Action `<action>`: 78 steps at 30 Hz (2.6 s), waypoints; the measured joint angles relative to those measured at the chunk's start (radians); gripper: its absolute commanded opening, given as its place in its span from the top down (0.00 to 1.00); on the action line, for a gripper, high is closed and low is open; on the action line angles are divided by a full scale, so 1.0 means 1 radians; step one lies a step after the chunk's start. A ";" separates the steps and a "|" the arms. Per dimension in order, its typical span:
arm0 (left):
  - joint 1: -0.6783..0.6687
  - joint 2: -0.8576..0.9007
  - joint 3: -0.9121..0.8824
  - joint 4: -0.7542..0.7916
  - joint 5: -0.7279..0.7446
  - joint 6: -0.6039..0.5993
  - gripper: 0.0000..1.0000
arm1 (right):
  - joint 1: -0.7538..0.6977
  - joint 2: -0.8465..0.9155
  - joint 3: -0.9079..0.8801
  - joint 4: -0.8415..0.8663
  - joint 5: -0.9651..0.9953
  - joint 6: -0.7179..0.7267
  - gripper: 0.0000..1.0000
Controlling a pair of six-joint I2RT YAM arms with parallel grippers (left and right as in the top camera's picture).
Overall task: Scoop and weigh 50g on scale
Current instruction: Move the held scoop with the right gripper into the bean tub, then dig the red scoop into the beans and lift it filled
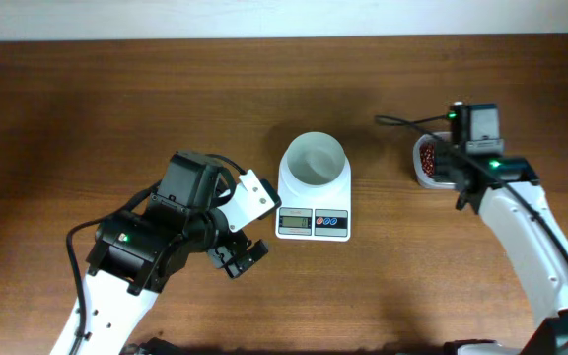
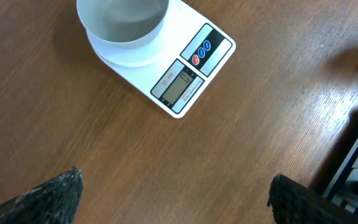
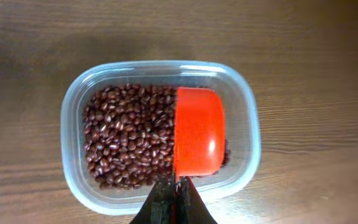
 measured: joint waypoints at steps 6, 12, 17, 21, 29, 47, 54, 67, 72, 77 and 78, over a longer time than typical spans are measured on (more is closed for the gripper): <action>0.000 0.000 0.000 0.000 0.000 0.000 0.01 | -0.076 0.038 0.000 0.002 -0.122 -0.061 0.96; 0.000 0.000 0.000 0.000 0.000 0.000 0.01 | -0.106 0.155 0.009 0.010 -0.148 -0.090 0.96; 0.000 0.000 0.000 0.000 0.000 0.000 0.01 | -0.106 0.177 0.017 0.011 -0.180 -0.097 0.96; 0.000 0.000 0.000 0.000 0.000 0.000 0.01 | -0.110 0.179 0.017 0.011 -0.221 -0.098 0.96; 0.000 0.000 0.000 0.000 0.000 0.000 0.01 | -0.158 0.179 0.021 -0.002 -0.356 -0.084 0.96; 0.000 0.000 0.000 -0.001 0.000 0.000 0.01 | -0.372 0.204 0.026 -0.044 -0.739 -0.069 0.96; 0.000 0.000 0.000 -0.001 0.000 0.000 0.01 | -0.385 0.245 0.039 -0.023 -0.798 -0.058 0.96; 0.000 0.000 0.000 -0.001 0.000 0.000 0.01 | -0.476 0.260 0.039 -0.038 -0.856 -0.053 0.96; 0.000 0.000 0.000 -0.001 0.000 0.000 0.01 | -0.506 0.260 0.037 -0.050 -0.910 -0.053 0.96; 0.000 0.000 0.000 -0.001 0.000 0.000 0.01 | -0.545 0.260 0.035 -0.054 -0.958 -0.055 0.96; 0.000 0.000 0.000 -0.001 0.000 0.000 0.01 | -0.551 0.260 0.035 -0.053 -0.965 -0.057 0.96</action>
